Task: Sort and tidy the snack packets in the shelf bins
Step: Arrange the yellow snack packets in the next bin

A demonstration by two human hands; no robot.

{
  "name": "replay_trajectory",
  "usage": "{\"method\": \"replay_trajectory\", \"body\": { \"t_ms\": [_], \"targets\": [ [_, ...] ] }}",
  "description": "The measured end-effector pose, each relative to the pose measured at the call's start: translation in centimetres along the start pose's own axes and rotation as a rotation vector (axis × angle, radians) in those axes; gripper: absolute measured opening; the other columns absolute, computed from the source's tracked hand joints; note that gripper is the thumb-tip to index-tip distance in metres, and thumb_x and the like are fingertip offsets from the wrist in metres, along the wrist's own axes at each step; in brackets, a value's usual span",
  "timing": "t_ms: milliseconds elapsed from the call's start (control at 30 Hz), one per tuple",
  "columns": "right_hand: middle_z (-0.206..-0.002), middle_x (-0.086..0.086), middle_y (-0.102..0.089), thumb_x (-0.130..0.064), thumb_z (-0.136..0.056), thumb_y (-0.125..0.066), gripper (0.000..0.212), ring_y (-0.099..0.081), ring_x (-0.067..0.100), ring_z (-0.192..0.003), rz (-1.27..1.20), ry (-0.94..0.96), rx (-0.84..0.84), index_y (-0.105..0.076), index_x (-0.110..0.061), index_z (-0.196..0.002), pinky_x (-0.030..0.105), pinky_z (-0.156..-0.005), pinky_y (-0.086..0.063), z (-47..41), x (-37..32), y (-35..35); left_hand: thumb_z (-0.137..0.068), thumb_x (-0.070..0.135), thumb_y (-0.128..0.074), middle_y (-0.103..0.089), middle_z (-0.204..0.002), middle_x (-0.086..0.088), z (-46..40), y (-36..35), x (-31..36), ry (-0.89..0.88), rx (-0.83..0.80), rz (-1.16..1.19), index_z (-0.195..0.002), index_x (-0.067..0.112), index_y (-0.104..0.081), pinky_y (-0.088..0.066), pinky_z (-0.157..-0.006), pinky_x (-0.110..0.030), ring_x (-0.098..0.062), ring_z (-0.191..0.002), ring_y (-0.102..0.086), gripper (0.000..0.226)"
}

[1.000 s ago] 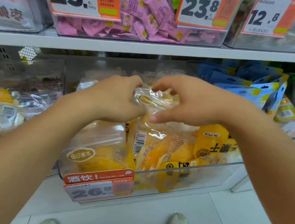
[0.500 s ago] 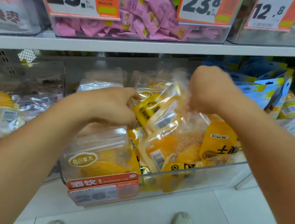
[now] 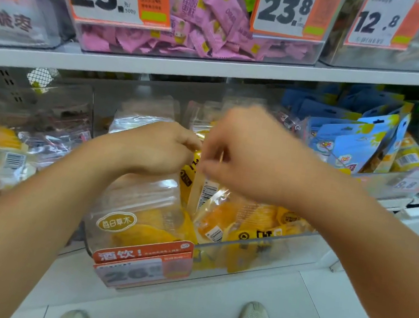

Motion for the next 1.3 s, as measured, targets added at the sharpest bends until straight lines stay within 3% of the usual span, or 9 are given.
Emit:
{"method": "replay_trajectory", "body": {
  "t_ms": [167, 300, 400, 733, 833, 967, 1100, 1200, 1300],
  "targets": [
    [-0.079, -0.012, -0.069, -0.024, -0.086, -0.074, 0.012, -0.061, 0.007, -0.076, -0.098, 0.071, -0.511, -0.077, -0.023, -0.098, 0.029, -0.076, -0.053, -0.8, -0.5, -4.2, -0.091, 0.038, -0.064, -0.059, -0.130, 0.009, 1.0, 1.2, -0.3, -0.044, 0.143, -0.061, -0.117, 0.033, -0.068, -0.039, -0.106, -0.032, -0.012, -0.122, -0.052, 0.027],
    [-0.076, -0.019, -0.060, -0.034, -0.078, -0.082, 0.024, -0.056, 0.002, -0.075, -0.011, 0.121, -0.667, -0.076, -0.028, -0.100, 0.021, -0.067, -0.044, -1.6, -1.1, -4.5, -0.075, 0.042, -0.053, -0.067, -0.110, 0.009, 3.7, 0.5, 0.2, -0.229, 0.151, -0.092, -0.080, 0.026, -0.071, -0.042, -0.097, -0.030, -0.008, -0.108, -0.058, 0.024],
    [-0.109, -0.015, -0.064, -0.039, -0.086, -0.074, 0.039, -0.059, 0.013, -0.102, 0.230, 0.152, -0.744, -0.067, -0.030, -0.123, 0.026, -0.082, -0.046, -1.4, -1.9, -5.4, -0.083, 0.059, -0.043, -0.069, -0.101, 0.006, 4.6, -0.4, -0.2, -0.275, 0.096, -0.122, -0.079, 0.022, -0.071, -0.044, -0.089, -0.034, -0.010, -0.097, -0.061, 0.046],
    [-0.082, -0.013, -0.055, -0.041, -0.085, -0.070, 0.015, -0.060, 0.020, -0.091, 0.332, 0.105, -0.486, -0.059, -0.039, -0.094, 0.031, -0.069, -0.044, -1.3, -0.1, -5.8, -0.077, 0.082, -0.036, -0.069, -0.105, 0.018, 5.3, -0.4, -0.3, -0.243, 0.023, -0.113, -0.093, 0.031, -0.074, -0.046, -0.096, -0.042, -0.003, -0.101, -0.062, 0.065],
    [-0.097, -0.017, -0.062, -0.040, -0.078, -0.079, 0.034, -0.061, 0.015, -0.104, 0.258, -0.015, -0.405, -0.067, -0.050, -0.109, 0.030, -0.070, -0.041, -1.7, 2.6, -4.4, -0.053, 0.100, -0.036, -0.070, -0.107, 0.013, 5.2, -0.6, -0.2, -0.198, -0.028, -0.137, -0.098, 0.035, -0.068, -0.049, -0.096, -0.039, -0.007, -0.102, -0.064, 0.085],
    [-0.110, -0.015, -0.062, -0.051, -0.073, -0.081, 0.049, -0.059, 0.016, -0.109, 0.298, 0.017, -0.420, -0.066, -0.045, -0.120, 0.033, -0.081, -0.048, -1.8, 2.9, -4.5, -0.054, 0.079, -0.037, -0.067, -0.111, 0.011, 5.0, -0.8, -0.1, -0.161, -0.018, -0.201, -0.107, 0.030, -0.067, -0.048, -0.098, -0.037, -0.012, -0.106, -0.062, 0.078],
    [-0.107, -0.005, -0.060, -0.036, -0.076, -0.080, 0.028, -0.059, 0.021, -0.105, 0.421, 0.144, -0.325, -0.072, -0.030, -0.102, 0.036, -0.082, -0.044, -2.6, 1.2, -5.6, -0.082, 0.056, -0.062, -0.071, -0.108, 0.002, 4.4, -1.5, 0.2, -0.129, -0.033, -0.170, -0.105, 0.019, -0.073, -0.047, -0.097, -0.037, -0.018, -0.105, -0.064, 0.044],
    [-0.082, -0.008, -0.060, -0.014, -0.083, -0.067, 0.014, -0.057, 0.016, -0.078, 0.261, 0.201, -0.411, -0.070, -0.028, -0.082, 0.029, -0.065, -0.045, -2.7, 0.4, -6.2, -0.082, 0.056, -0.054, -0.072, -0.104, -0.001, 4.2, -1.5, 0.1, -0.099, -0.037, -0.216, -0.101, 0.018, -0.074, -0.048, -0.095, -0.041, -0.021, -0.102, -0.065, 0.047],
    [-0.064, -0.014, -0.045, -0.030, -0.082, -0.076, 0.019, -0.044, 0.007, -0.061, 0.212, 0.136, -0.578, -0.060, -0.032, -0.073, 0.026, -0.059, -0.039, -2.4, 0.4, -6.5, -0.085, 0.053, -0.050, -0.072, -0.103, -0.002, 4.2, -1.2, -0.1, -0.096, -0.072, -0.290, -0.097, 0.018, -0.074, -0.048, -0.095, -0.044, -0.022, -0.101, -0.065, 0.045]
  ]
}}
Point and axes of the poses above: each hand's wrist, its own z-axis away from the middle knuckle, its own y-axis out of the back of the hand, x = y × z, the point moved 2 cm from there along -z, towards the middle knuckle
